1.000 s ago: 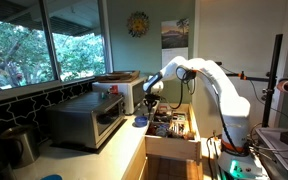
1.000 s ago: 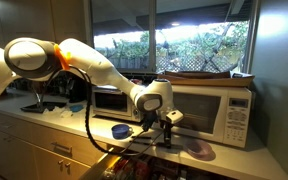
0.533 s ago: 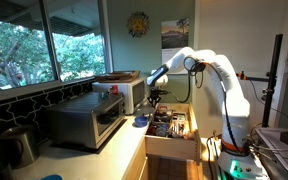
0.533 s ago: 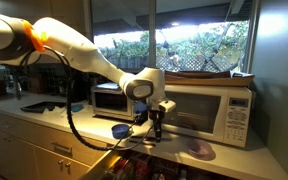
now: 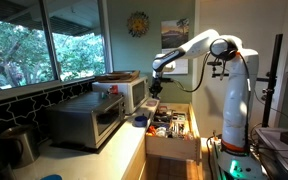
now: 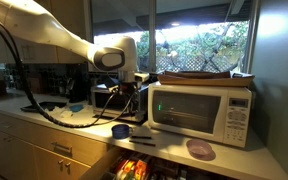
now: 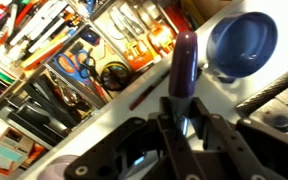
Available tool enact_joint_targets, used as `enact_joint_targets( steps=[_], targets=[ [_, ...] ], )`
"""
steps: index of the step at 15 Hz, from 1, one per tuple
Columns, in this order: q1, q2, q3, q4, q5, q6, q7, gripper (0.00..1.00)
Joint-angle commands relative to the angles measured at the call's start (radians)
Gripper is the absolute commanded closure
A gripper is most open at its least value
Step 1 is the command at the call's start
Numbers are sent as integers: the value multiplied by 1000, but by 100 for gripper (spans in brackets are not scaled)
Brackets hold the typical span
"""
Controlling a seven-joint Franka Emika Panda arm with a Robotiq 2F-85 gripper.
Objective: Put the marker on top of the oven
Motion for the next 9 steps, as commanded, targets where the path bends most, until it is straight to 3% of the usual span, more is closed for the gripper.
enact_joint_targets(
  steps=[1, 2, 4, 5, 6, 9],
  targets=[
    [62, -163, 35, -85, 100, -18, -94, 94],
    [43, -88, 27, -28, 45, -9, -31, 75],
    [67, -142, 42, -48, 72, -16, -47, 75],
    [69, -153, 42, -56, 76, -16, -52, 94],
    [87, -141, 34, -67, 139, 10, -93, 94],
    [161, -114, 96, -24, 194, 95, -162, 94]
  ],
)
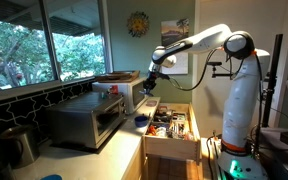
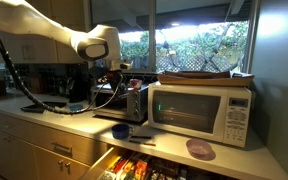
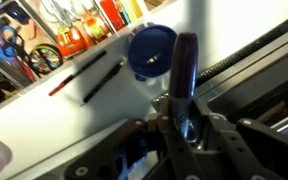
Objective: Put the marker on top of the oven
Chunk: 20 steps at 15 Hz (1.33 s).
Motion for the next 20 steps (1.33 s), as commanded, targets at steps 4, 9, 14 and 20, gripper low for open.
enact_joint_targets(
  steps=[4, 9, 14, 20],
  targets=[
    [152, 50, 138, 150, -14, 61, -60, 94],
    [188, 72, 178, 266, -44, 44, -78, 75],
    [182, 161, 175, 383, -44, 18, -128, 94],
    [246, 434, 259, 745, -315, -236, -101, 94]
  ],
)
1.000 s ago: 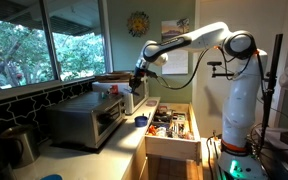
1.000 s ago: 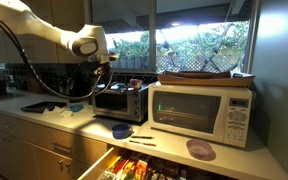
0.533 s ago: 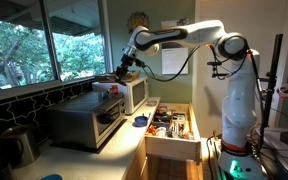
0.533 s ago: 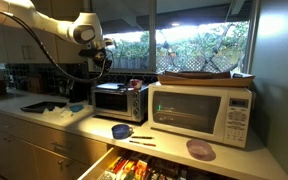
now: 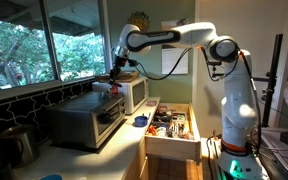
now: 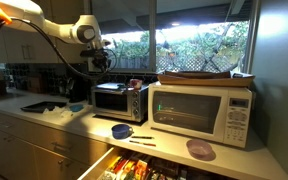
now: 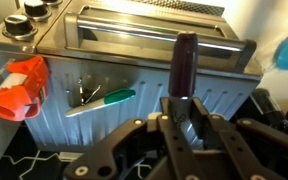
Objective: Put the marker on top of the oven
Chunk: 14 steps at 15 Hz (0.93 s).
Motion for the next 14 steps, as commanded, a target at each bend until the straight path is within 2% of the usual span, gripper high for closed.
enact_joint_targets(
  steps=[1, 4, 6, 7, 10, 11, 14],
  targets=[
    [46, 216, 35, 245, -133, -172, 27, 94],
    [66, 346, 41, 400, -123, -209, 61, 94],
    [47, 401, 59, 501, -12, -219, 71, 94],
    [61, 329, 44, 355, -73, -153, 56, 75],
    [56, 383, 46, 455, -29, -176, 57, 75],
    [76, 384, 24, 454, -63, -176, 140, 94],
    [119, 458, -8, 518, -149, -145, 307, 94]
  ],
)
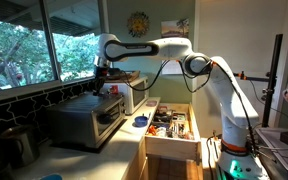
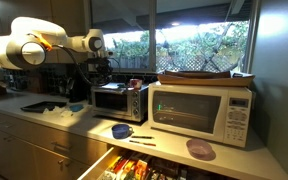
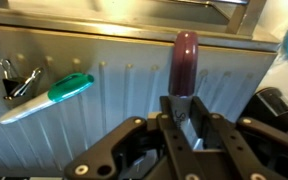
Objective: Put the marker on top of the oven
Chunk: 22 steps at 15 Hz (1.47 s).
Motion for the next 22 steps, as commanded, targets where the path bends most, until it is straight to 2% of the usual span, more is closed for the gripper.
enact_joint_targets(
  steps=[1, 5, 11, 22],
  targets=[
    [56, 92, -39, 75, -86, 21, 171, 94],
    [88, 183, -52, 186, -108, -37, 243, 94],
    [92, 264, -51, 376, -98, -180, 158, 94],
    [108, 356, -49, 495, -110, -177, 159, 94]
  ],
)
